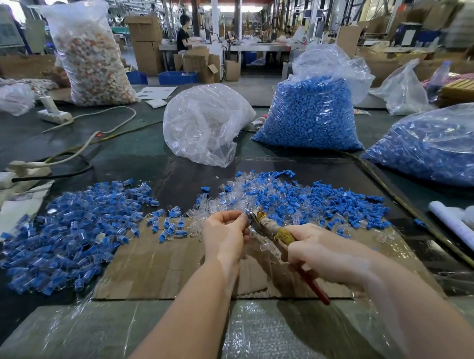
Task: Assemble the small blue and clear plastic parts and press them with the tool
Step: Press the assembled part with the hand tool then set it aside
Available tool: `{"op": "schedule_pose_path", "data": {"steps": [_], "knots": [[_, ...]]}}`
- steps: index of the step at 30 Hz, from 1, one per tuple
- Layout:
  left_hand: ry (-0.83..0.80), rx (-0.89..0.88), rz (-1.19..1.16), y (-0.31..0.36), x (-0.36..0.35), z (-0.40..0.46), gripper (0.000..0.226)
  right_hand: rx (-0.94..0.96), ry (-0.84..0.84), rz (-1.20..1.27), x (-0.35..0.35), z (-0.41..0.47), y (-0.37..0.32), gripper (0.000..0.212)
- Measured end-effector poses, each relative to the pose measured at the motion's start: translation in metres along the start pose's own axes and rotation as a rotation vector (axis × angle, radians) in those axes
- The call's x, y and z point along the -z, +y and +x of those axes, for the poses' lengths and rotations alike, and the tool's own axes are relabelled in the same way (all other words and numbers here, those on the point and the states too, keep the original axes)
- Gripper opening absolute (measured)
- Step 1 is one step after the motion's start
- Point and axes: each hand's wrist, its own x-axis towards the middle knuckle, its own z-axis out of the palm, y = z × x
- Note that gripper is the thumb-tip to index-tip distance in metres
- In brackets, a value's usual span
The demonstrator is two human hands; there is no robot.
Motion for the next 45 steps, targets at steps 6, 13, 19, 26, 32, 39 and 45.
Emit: {"op": "schedule_pose_path", "data": {"steps": [6,13,19,26,32,39,45], "knots": [[0.005,0.026,-0.029,-0.001,0.001,0.0,0.007,0.022,0.021,-0.076,-0.001,-0.002,-0.003,0.014],[-0.007,0.03,-0.052,-0.003,0.0,-0.002,0.009,0.065,0.047,-0.253,-0.004,-0.001,-0.002,0.021],[-0.016,0.045,-0.032,-0.004,0.0,-0.006,0.005,0.04,0.074,-0.297,-0.008,0.002,0.001,0.021],[0.0,0.04,-0.05,-0.006,0.001,0.0,0.009,0.075,0.08,-0.129,-0.01,0.004,0.006,0.023],[0.063,-0.124,0.131,-0.005,0.024,0.009,0.014,0.086,0.246,0.076,0.0,0.007,0.012,0.021],[0.38,-0.44,0.768,0.005,0.084,0.032,0.015,-0.079,0.564,-0.343,0.027,0.026,0.043,0.053],[0.396,-0.437,0.917,0.0,0.099,0.041,0.02,-0.204,0.587,-0.469,0.04,0.037,0.065,0.058]]}}
